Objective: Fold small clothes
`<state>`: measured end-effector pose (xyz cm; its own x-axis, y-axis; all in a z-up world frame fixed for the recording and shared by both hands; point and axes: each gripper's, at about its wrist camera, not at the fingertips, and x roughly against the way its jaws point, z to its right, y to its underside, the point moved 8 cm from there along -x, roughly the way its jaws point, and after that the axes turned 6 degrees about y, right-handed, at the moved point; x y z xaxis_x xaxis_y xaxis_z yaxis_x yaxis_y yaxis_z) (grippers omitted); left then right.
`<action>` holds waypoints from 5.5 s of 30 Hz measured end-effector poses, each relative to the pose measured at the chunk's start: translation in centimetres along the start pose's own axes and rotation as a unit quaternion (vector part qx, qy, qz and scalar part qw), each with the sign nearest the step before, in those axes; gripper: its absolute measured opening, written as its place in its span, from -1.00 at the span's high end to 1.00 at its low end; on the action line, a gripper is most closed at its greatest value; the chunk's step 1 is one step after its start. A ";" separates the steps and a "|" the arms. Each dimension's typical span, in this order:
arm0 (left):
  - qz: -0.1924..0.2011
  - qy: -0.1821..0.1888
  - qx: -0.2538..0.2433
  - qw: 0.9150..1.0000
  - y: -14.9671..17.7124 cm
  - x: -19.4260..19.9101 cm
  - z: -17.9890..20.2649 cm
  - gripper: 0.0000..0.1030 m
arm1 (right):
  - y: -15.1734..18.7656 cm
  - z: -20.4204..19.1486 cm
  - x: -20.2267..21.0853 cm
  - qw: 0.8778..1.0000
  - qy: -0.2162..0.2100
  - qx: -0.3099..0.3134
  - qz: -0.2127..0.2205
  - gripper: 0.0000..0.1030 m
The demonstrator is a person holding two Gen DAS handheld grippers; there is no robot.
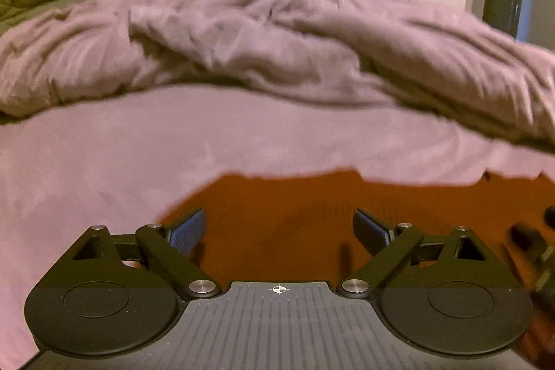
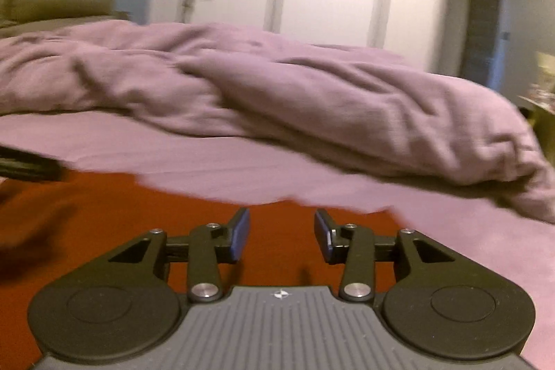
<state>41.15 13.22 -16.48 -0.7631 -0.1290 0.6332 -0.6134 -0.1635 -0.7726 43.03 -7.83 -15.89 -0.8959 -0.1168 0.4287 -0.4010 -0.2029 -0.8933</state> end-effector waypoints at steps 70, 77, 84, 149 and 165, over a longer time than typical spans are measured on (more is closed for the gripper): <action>-0.141 0.221 0.389 0.883 8.6 4.2 -11.8 0.54 | 7.0 -1.9 13.9 0.990 -0.007 0.043 -0.134 0.56; -0.119 0.243 0.389 0.881 8.0 4.9 -12.2 0.63 | 7.0 -4.4 13.7 0.988 -0.035 0.071 -0.130 0.56; -0.141 0.242 0.420 0.863 9.0 3.8 -12.6 0.45 | 6.8 -4.8 13.7 0.988 -0.041 0.064 -0.131 0.56; -0.142 0.218 0.158 0.952 7.4 7.5 3.8 -0.23 | 3.5 6.0 8.9 0.951 -0.142 -0.223 -0.161 0.54; -0.116 0.230 0.158 0.953 4.8 10.0 4.6 -0.30 | 1.3 3.9 6.5 0.953 -0.160 -0.210 -0.150 0.84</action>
<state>31.53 6.68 -13.65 -0.6679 0.3772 0.6416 -0.7397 -0.4316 -0.5163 37.45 -12.66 -13.75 -0.6507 -0.4194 0.6330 -0.7319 0.1245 -0.6700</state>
